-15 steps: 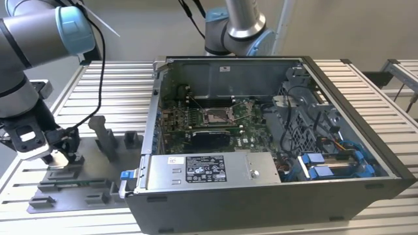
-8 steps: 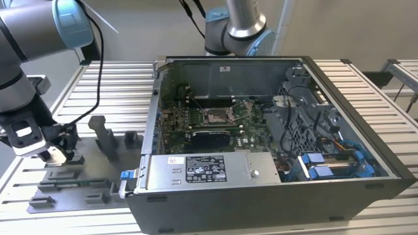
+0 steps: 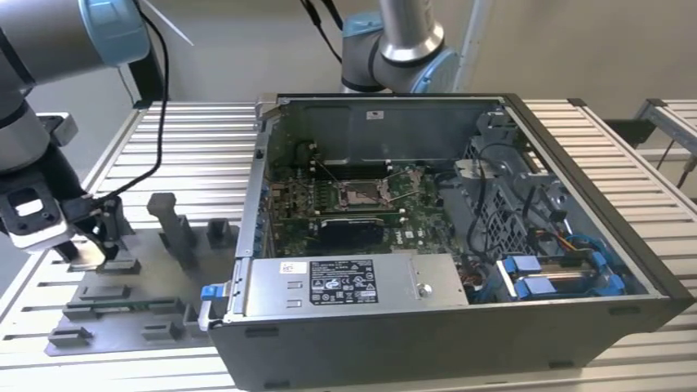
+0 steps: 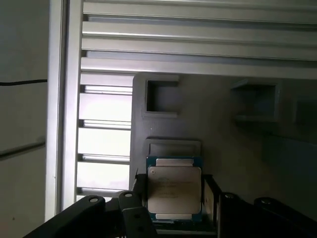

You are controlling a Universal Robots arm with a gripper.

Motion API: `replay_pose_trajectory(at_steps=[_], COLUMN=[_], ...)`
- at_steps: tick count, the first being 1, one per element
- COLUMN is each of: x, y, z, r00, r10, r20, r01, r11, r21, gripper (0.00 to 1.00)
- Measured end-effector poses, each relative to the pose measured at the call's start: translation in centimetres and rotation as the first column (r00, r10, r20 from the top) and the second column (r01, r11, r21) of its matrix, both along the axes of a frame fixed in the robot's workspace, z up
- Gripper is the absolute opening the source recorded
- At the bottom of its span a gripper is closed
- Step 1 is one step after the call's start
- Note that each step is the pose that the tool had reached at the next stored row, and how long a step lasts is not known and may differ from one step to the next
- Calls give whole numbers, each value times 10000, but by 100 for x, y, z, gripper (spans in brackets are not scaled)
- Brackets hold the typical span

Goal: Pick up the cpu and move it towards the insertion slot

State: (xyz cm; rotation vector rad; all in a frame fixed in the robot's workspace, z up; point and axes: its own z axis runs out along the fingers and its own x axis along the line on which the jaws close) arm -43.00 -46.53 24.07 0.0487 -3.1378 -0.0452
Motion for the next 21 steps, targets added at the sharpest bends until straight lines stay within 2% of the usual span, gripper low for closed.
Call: replay_pose_trajectory(at_steps=[21], x=[0], y=[-1], z=[955], r00=[10000], r10=[1], r20=[-1], r01=[-1], r11=[10000], r21=[0], gripper=[0])
